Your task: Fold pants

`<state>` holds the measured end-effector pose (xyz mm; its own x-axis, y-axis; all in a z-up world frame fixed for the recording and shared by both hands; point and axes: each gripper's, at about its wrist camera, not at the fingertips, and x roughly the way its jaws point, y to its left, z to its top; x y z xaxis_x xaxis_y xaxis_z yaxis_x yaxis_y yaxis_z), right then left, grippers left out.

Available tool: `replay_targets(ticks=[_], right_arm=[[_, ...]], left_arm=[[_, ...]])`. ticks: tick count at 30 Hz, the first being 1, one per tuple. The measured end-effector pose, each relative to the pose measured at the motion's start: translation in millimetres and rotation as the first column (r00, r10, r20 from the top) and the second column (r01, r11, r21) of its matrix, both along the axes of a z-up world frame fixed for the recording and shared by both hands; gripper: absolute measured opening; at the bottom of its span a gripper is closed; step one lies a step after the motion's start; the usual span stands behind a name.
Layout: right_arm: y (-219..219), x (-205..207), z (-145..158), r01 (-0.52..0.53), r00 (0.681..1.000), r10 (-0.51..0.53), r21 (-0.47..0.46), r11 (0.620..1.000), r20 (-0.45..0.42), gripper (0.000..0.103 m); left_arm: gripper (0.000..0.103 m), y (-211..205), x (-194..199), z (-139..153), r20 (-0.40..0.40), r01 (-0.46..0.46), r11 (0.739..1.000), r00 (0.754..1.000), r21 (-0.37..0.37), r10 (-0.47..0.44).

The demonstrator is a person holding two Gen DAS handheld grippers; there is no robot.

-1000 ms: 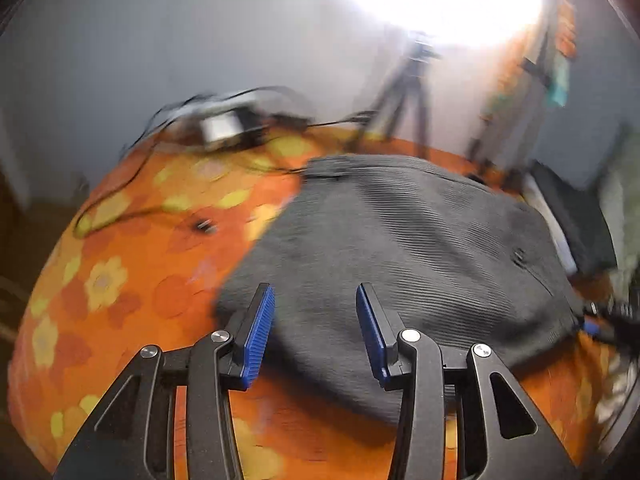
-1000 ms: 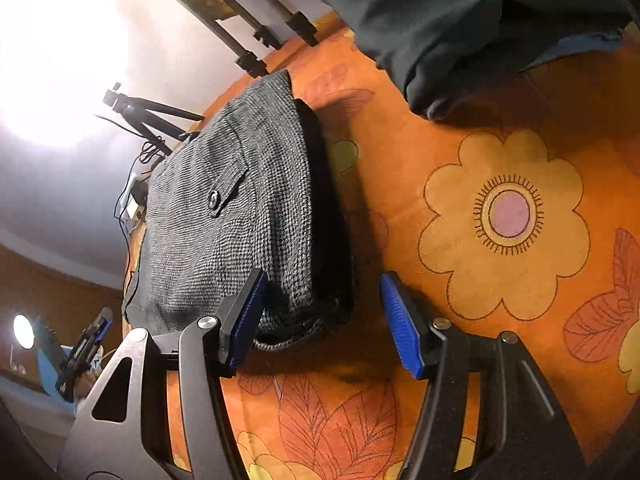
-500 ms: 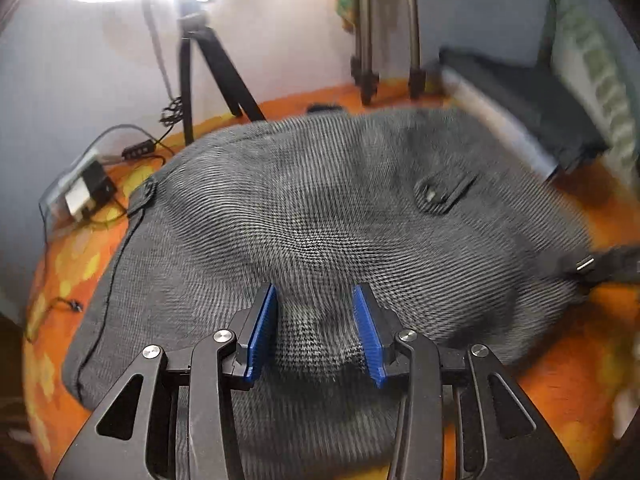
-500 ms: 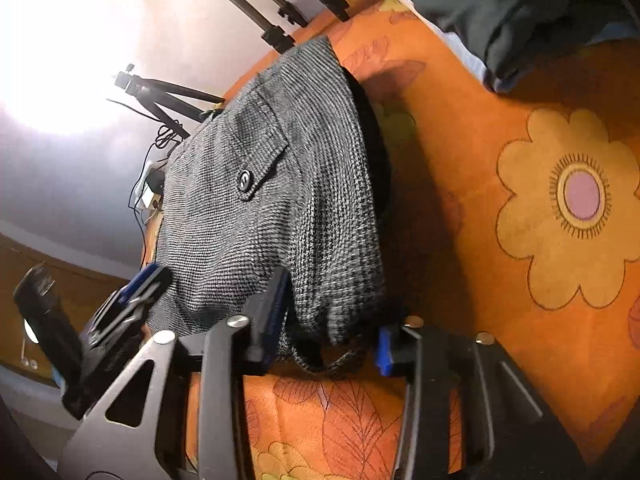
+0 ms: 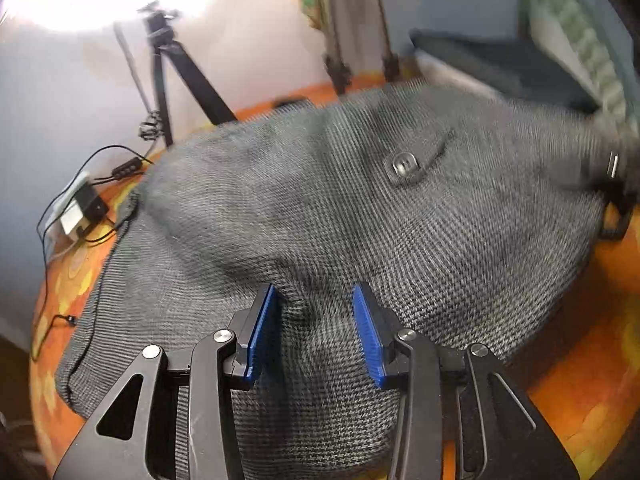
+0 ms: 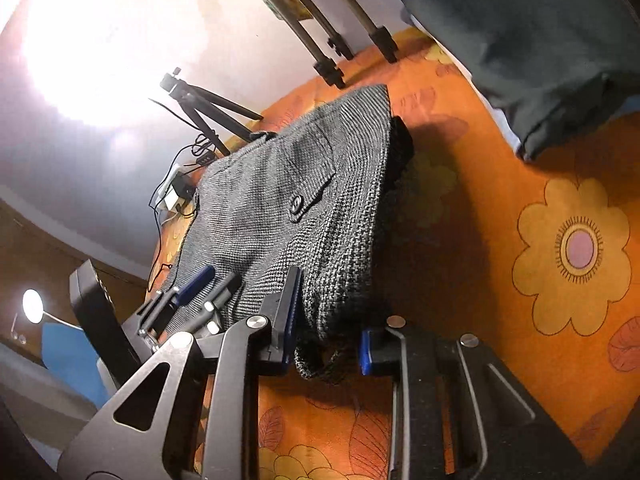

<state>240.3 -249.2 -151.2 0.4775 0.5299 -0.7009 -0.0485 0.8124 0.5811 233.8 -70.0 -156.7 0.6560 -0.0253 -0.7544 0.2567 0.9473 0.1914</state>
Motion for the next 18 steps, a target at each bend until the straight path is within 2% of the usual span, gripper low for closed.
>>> replay_targets(ticks=[2, 7, 12, 15, 18], right_arm=[[4, 0, 3, -0.003, 1.000, 0.003, -0.014, 1.000, 0.007, 0.024], [15, -2, 24, -0.015, 0.998, 0.019, -0.075, 0.997, 0.059, 0.022], [37, 2, 53, -0.033, 0.991, 0.050, -0.133, 0.991, 0.127, 0.021], [60, 6, 72, -0.052, 0.983, 0.083, -0.183, 0.982, 0.163, 0.021], [94, 5, 90, -0.086, 0.967, 0.139, -0.242, 0.966, 0.213, 0.021]], left_arm=[[0.037, 3, 2, 2, -0.009, -0.010, 1.000, 1.000, -0.029, 0.010], [0.037, 33, -3, 25, -0.028, -0.065, 0.982, 0.998, -0.180, 0.061], [0.039, 73, -27, 48, 0.019, -0.091, 0.974, 0.995, -0.206, 0.097], [0.039, 119, -35, 54, 0.022, -0.182, 0.942, 0.980, -0.283, 0.196], [0.039, 162, -40, 54, 0.007, -0.269, 0.909, 0.958, -0.318, 0.286]])
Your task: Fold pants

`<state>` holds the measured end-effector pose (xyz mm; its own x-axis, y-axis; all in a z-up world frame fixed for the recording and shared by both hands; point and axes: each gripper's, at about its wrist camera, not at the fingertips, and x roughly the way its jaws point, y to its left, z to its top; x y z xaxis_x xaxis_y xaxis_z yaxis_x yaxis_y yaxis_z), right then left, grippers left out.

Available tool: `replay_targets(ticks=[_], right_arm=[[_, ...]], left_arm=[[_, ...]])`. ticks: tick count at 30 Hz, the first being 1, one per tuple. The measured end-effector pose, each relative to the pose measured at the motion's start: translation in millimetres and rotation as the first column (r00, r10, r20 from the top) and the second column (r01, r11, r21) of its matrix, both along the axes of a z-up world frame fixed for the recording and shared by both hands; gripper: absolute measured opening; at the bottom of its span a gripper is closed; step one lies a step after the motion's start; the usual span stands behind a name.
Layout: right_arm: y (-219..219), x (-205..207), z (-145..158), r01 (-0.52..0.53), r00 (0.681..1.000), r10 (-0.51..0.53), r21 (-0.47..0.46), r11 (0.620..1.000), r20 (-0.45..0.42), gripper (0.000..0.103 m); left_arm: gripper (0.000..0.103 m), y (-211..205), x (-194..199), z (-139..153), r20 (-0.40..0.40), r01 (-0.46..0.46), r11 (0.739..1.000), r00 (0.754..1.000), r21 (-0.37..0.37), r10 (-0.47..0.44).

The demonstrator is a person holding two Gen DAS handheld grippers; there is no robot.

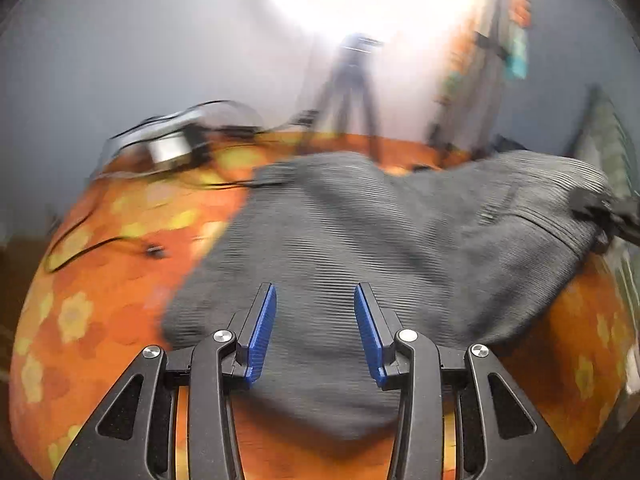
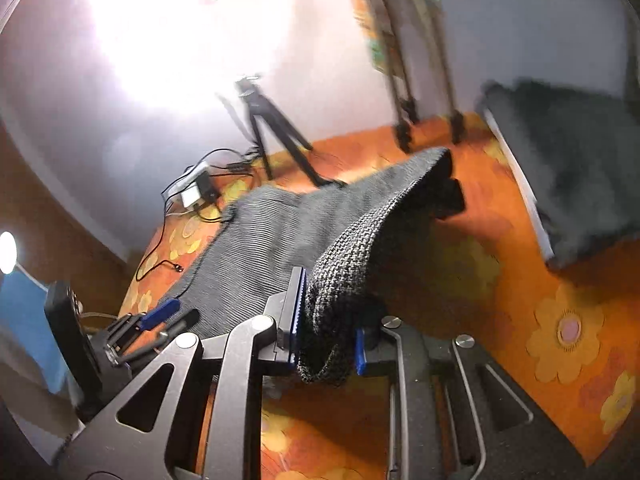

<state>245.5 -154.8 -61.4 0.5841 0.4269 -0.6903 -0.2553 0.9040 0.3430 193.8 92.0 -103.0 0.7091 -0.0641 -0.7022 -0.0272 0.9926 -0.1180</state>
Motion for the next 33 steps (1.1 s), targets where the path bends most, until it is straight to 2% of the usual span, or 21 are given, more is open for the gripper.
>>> replay_targets(ticks=[5, 9, 13, 18, 23, 26, 28, 30, 33], right_arm=[[74, -6, 17, -0.107, 0.992, 0.112, -0.071, 0.992, 0.065, 0.020], [144, -11, 12, -0.203, 0.973, 0.215, -0.139, 0.969, 0.079, 0.019], [215, -16, -18, -0.306, 0.946, 0.322, -0.217, 0.927, 0.041, 0.018], [272, -16, -63, -0.381, 0.921, 0.388, -0.275, 0.883, -0.029, 0.017], [284, -17, -86, -0.420, 0.905, 0.420, -0.281, 0.863, -0.063, 0.017], [278, -16, -86, -0.489, 0.872, 0.483, -0.185, 0.852, -0.083, 0.030], [271, -20, -76, -0.516, 0.857, 0.511, -0.123, 0.848, -0.071, 0.058], [253, -27, -56, -0.519, 0.854, 0.520, -0.087, 0.850, -0.016, 0.065], [215, -28, -34, -0.491, 0.869, 0.493, -0.050, 0.870, 0.037, 0.065]], left_arm=[[0.039, 66, -15, -3, 0.002, -0.123, 0.991, 0.992, -0.047, 0.123], [0.039, 109, -30, -4, 0.011, -0.190, 0.979, 0.981, -0.075, 0.192], [0.039, 146, -42, -6, 0.016, -0.254, 0.961, 0.966, -0.110, 0.257], [0.039, 163, -49, -5, 0.024, -0.283, 0.952, 0.957, -0.120, 0.288], [0.039, 167, -52, -3, 0.034, -0.284, 0.951, 0.957, -0.123, 0.290], [0.039, 168, -50, -2, 0.038, -0.286, 0.950, 0.955, -0.123, 0.293], [0.039, 167, -51, 1, 0.046, -0.285, 0.951, 0.955, -0.123, 0.292], [0.039, 165, -51, 3, 0.052, -0.279, 0.952, 0.956, -0.129, 0.288], [0.039, 152, -51, 9, 0.059, -0.235, 0.959, 0.967, -0.157, 0.247]])
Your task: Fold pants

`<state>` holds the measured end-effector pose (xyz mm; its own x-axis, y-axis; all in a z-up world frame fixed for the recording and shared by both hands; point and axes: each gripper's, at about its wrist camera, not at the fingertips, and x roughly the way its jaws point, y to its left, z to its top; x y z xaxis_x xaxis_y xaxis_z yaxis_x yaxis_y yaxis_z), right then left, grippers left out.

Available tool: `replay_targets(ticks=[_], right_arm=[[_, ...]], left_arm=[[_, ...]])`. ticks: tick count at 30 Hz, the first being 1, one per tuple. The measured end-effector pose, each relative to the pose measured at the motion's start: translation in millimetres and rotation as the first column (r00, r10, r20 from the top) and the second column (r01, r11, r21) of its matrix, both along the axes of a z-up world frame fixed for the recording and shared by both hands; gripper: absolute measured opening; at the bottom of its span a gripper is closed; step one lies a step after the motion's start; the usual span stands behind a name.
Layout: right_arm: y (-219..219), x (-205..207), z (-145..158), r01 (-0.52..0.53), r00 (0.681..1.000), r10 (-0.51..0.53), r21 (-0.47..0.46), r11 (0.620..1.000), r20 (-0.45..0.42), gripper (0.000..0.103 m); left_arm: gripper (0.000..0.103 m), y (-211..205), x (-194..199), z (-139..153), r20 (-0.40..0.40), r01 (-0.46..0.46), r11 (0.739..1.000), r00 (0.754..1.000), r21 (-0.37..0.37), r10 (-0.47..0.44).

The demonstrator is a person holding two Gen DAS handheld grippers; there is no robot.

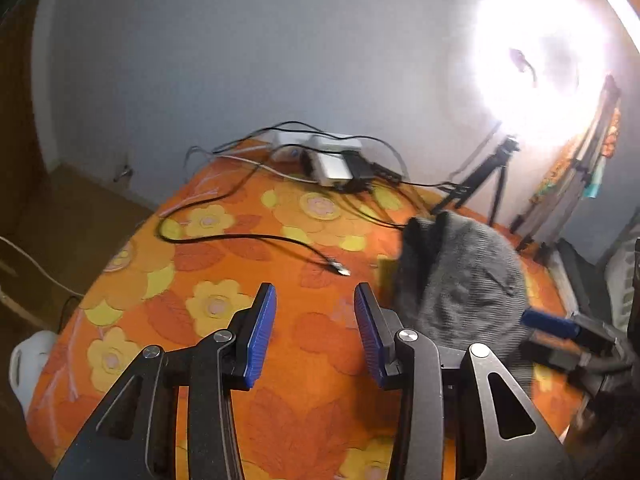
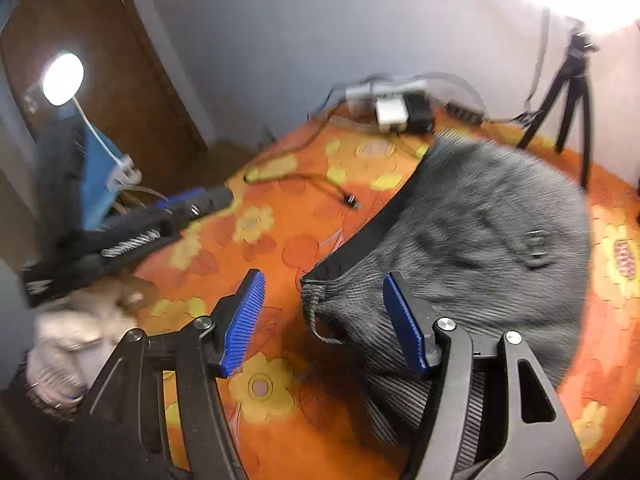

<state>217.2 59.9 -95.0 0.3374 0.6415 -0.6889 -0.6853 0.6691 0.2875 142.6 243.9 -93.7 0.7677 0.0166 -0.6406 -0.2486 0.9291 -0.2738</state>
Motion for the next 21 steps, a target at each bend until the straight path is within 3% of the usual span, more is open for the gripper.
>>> replay_targets(ticks=[3, 6, 8, 9, 11, 15, 18, 19, 21], right_arm=[[-51, 16, 10, 0.100, 0.995, -0.099, 0.045, 0.994, -0.014, 0.065], [-95, 51, 5, 0.240, 0.969, -0.236, 0.051, 0.969, -0.065, 0.065], [-121, 77, -5, 0.315, 0.942, -0.303, 0.070, 0.946, -0.147, 0.065], [-131, 89, -9, 0.346, 0.928, -0.330, 0.069, 0.936, -0.175, 0.065], [-145, 111, -17, 0.402, 0.902, -0.386, 0.054, 0.914, -0.194, 0.065], [-145, 137, -30, 0.403, 0.900, -0.387, 0.042, 0.914, -0.201, 0.065], [-126, 145, -35, 0.358, 0.921, -0.345, 0.045, 0.932, -0.179, 0.065], [-119, 145, -34, 0.337, 0.930, -0.325, 0.047, 0.940, -0.174, 0.063], [-96, 148, -40, 0.285, 0.948, -0.275, 0.041, 0.958, -0.161, 0.058]], left_arm=[[0.039, -23, 4, -1, -0.010, 0.099, 0.994, 0.995, -0.054, -0.100], [0.039, -53, 13, -13, -0.040, 0.197, 0.973, 0.978, -0.124, -0.203], [0.041, -72, 22, -22, -0.073, 0.236, 0.966, 0.967, -0.108, -0.245], [0.048, -80, 26, -27, -0.098, 0.247, 0.965, 0.962, -0.087, -0.255], [0.055, -89, 33, -36, -0.126, 0.235, 0.971, 0.963, -0.046, -0.239], [0.053, -93, 45, -47, -0.139, 0.196, 0.980, 0.972, 0.040, -0.189], [0.039, -90, 51, -52, -0.150, 0.152, 0.977, 0.980, 0.150, -0.129], [0.039, -87, 53, -54, -0.155, 0.136, 0.976, 0.982, 0.172, -0.109], [0.039, -79, 56, -59, -0.163, 0.122, 0.980, 0.982, 0.159, -0.096]])
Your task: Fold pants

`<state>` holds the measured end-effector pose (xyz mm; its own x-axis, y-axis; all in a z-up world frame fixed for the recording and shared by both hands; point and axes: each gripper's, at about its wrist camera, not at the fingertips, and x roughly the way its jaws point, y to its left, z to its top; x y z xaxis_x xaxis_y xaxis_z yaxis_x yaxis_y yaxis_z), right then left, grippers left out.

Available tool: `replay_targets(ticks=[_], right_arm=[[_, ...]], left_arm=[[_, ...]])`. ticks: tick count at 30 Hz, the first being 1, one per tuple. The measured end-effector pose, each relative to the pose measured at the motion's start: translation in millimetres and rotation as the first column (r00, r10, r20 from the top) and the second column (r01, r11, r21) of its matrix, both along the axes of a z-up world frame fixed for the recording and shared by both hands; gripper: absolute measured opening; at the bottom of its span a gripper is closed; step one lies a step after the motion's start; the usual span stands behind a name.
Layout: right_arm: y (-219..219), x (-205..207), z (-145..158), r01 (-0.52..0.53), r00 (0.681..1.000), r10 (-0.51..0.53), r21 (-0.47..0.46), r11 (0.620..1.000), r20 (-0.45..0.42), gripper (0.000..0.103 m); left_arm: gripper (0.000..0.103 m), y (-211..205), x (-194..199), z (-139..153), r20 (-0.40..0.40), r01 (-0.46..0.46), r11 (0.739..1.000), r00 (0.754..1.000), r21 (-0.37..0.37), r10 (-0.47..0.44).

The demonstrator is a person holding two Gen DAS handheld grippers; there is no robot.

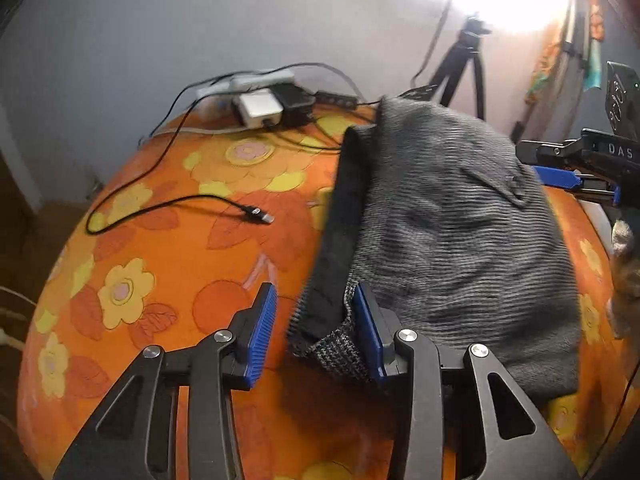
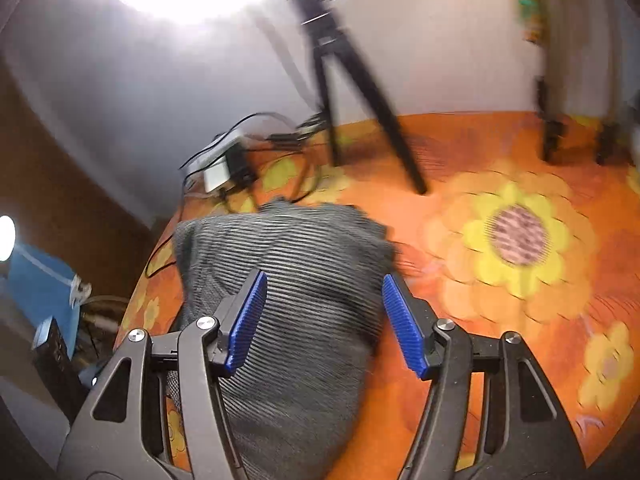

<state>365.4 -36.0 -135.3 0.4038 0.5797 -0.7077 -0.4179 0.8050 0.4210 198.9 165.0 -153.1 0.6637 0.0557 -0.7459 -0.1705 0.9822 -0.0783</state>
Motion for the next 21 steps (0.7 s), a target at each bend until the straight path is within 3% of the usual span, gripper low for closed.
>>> replay_targets(ticks=[6, 9, 12, 16, 21], right_arm=[[46, 31, -28, -0.033, 0.999, 0.031, -0.141, 0.989, -0.022, 0.058], [59, 31, -28, -0.040, 0.999, 0.044, -0.220, 0.975, 0.013, 0.060], [36, 28, -15, -0.046, 0.999, 0.047, -0.122, 0.992, 0.004, 0.060], [-25, 32, -6, 0.066, 0.997, -0.066, -0.005, 0.998, -0.045, 0.060], [-64, 31, -19, 0.121, 0.988, -0.119, 0.015, 0.992, -0.099, 0.060]], left_arm=[[0.039, -9, -5, 12, 0.039, -0.004, 0.995, 0.999, 0.099, 0.000], [0.039, -11, -8, 32, 0.095, -0.010, 0.996, 0.996, 0.085, 0.002], [0.039, -23, -9, 50, 0.139, 0.039, 0.998, 0.989, 0.057, -0.047], [0.039, -49, -3, 49, 0.125, 0.138, 0.990, 0.983, -0.003, -0.137], [0.039, -93, -1, 43, 0.093, 0.257, 0.966, 0.963, -0.022, -0.254]])
